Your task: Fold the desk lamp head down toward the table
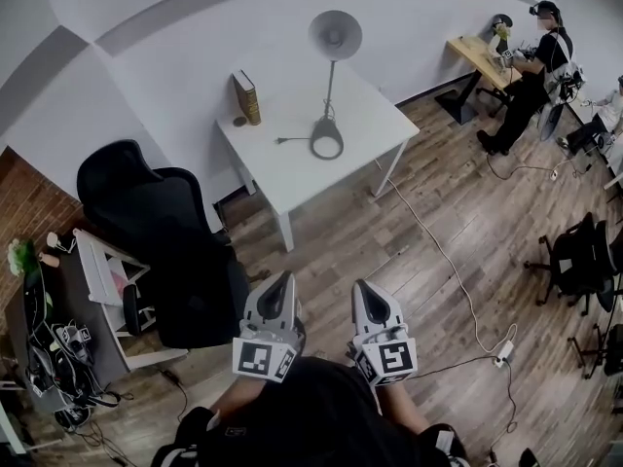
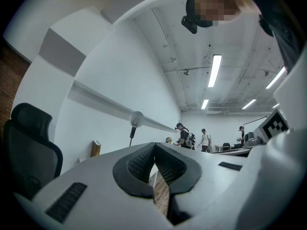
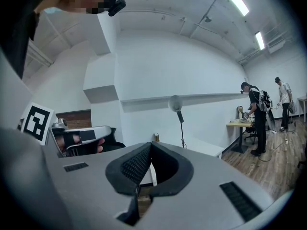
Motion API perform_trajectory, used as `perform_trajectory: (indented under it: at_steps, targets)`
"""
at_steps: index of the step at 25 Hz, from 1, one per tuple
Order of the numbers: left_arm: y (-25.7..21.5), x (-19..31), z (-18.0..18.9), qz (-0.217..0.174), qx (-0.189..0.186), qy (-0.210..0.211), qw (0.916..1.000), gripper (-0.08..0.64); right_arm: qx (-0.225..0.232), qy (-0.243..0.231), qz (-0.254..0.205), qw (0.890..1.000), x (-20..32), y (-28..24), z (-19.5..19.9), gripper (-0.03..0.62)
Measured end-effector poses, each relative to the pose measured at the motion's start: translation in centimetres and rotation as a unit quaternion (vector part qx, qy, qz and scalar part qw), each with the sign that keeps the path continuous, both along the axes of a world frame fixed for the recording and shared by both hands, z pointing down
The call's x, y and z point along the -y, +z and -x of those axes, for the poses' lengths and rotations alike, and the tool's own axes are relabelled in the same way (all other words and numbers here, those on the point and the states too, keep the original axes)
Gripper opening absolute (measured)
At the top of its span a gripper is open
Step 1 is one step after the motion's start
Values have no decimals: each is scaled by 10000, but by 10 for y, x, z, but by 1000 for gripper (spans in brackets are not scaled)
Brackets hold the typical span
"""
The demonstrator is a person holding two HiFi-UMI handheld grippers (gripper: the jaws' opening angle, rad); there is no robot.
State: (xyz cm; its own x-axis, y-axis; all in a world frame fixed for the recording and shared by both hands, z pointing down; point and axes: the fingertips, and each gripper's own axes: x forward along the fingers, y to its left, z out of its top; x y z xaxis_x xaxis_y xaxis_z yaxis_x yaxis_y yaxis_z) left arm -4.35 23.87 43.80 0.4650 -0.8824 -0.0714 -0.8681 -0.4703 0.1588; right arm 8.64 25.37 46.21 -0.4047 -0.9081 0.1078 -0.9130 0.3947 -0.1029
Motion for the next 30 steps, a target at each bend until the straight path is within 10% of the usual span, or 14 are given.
perform_trajectory:
  at_steps: [30]
  targets:
    - [7, 216, 54, 74, -51, 521, 9986, 26, -84, 543, 182, 9983, 204, 7, 59, 14]
